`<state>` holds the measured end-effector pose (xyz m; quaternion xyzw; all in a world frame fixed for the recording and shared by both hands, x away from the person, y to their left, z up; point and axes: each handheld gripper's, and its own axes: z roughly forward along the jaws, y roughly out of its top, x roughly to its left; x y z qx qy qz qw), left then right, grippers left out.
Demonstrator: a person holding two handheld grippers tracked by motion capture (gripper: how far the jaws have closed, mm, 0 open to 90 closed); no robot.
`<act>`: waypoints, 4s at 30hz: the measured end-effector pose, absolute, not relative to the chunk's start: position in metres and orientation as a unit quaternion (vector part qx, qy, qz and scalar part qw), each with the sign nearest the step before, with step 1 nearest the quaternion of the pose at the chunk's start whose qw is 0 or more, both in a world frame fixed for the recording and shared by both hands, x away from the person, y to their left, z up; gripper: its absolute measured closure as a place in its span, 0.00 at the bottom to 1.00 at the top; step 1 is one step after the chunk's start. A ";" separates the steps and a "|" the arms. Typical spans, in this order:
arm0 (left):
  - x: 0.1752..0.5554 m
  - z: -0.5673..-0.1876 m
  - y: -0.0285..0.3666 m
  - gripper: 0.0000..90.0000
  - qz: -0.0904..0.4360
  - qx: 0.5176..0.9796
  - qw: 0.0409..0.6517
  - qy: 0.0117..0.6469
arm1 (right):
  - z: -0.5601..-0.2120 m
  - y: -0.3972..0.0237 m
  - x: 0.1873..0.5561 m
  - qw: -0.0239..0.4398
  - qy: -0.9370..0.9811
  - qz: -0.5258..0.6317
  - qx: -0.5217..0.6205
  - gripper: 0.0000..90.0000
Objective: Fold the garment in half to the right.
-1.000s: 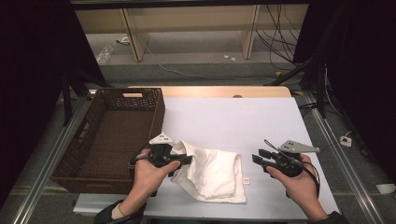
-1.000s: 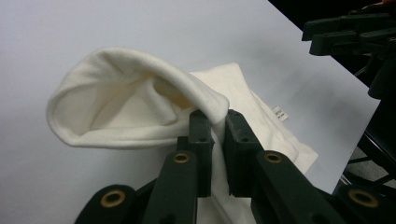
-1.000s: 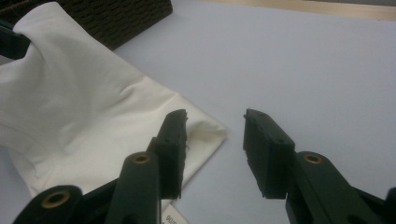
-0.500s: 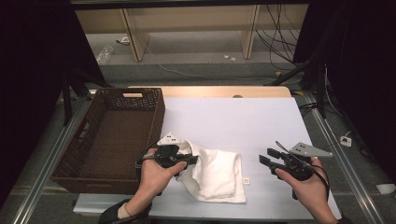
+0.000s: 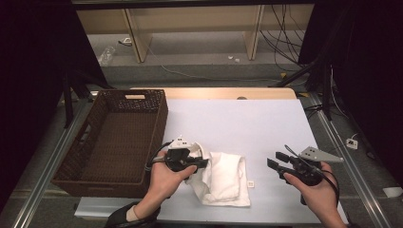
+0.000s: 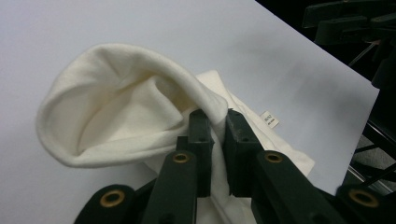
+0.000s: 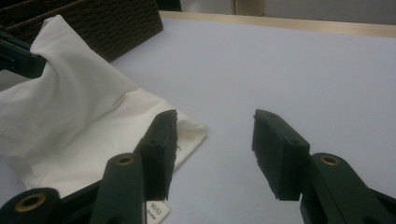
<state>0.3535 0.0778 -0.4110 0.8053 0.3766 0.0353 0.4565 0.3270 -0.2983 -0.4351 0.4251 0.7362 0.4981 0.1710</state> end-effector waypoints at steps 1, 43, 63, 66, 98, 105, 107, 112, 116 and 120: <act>0.354 -0.411 0.076 0.91 0.035 0.806 0.457 0.376 | -0.435 -0.298 0.327 0.171 0.736 0.498 0.425 0.56; 0.354 -0.421 0.045 0.91 0.035 0.827 0.447 0.339 | -0.435 -0.299 0.328 0.174 0.736 0.496 0.426 0.57; 0.354 -0.423 0.042 0.91 0.040 0.830 0.446 0.332 | -0.434 -0.300 0.328 0.176 0.732 0.500 0.428 0.54; 0.354 -0.424 0.042 0.91 0.040 0.831 0.445 0.332 | -0.435 -0.300 0.328 0.174 0.733 0.499 0.428 0.53; 0.353 -0.430 0.032 0.90 0.041 0.836 0.442 0.321 | -0.437 -0.298 0.330 0.175 0.735 0.498 0.425 0.48; 0.353 -0.431 0.029 0.89 0.040 0.839 0.440 0.318 | -0.437 -0.297 0.330 0.174 0.736 0.497 0.424 0.48; 0.353 -0.432 0.029 0.89 0.040 0.839 0.439 0.318 | -0.437 -0.297 0.330 0.174 0.737 0.497 0.424 0.48; 0.353 -0.432 0.027 0.89 0.040 0.840 0.439 0.317 | -0.437 -0.297 0.330 0.174 0.737 0.496 0.424 0.48; 0.353 -0.434 0.025 0.88 0.040 0.840 0.438 0.316 | -0.437 -0.296 0.330 0.174 0.737 0.497 0.424 0.48; 0.354 -0.436 0.022 0.87 0.040 0.842 0.438 0.314 | -0.437 -0.297 0.329 0.174 0.739 0.494 0.424 0.48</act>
